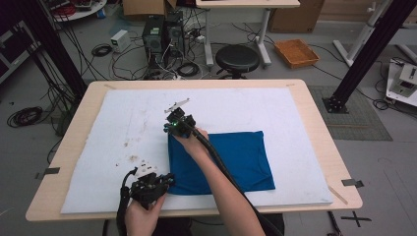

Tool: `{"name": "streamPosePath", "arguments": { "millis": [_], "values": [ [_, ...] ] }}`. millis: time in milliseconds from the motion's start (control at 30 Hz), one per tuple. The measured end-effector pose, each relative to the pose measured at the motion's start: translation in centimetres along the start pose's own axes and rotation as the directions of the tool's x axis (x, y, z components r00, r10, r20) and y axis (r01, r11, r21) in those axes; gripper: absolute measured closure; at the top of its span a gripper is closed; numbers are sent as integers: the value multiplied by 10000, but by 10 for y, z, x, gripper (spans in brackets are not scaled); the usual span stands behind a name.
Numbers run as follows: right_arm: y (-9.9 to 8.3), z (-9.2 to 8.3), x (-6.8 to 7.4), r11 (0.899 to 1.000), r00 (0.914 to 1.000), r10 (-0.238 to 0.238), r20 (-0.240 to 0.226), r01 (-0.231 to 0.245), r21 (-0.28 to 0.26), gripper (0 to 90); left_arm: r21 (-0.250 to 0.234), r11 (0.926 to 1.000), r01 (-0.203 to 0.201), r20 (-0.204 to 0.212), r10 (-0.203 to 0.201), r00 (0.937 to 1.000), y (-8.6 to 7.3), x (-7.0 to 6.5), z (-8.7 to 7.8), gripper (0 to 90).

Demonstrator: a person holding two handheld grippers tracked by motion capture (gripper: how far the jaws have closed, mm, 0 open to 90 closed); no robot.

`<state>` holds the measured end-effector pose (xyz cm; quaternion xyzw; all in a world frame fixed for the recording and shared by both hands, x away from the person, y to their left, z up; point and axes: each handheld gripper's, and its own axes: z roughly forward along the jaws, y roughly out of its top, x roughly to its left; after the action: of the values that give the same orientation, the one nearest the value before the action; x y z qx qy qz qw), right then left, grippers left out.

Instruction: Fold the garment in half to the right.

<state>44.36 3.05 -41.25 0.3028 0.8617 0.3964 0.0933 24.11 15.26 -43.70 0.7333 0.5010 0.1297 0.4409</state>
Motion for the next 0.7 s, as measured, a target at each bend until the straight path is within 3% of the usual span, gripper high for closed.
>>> {"name": "streamPosePath", "arguments": {
  "millis": [133,433,700],
  "values": [
    [2,-14,-4,9993,9998,49,-171,-55,-383,895,-71,9997,-240,99,241,9997,6,-4,-5,843],
    [2,-47,-18,9953,9995,146,-291,-174,-954,895,-363,9988,-341,404,355,9986,20,-15,-11,844],
    [-2,-82,-38,9909,9993,320,-209,-344,-1299,895,-754,9948,-687,833,750,9937,38,-41,-6,844]
  ]
}}
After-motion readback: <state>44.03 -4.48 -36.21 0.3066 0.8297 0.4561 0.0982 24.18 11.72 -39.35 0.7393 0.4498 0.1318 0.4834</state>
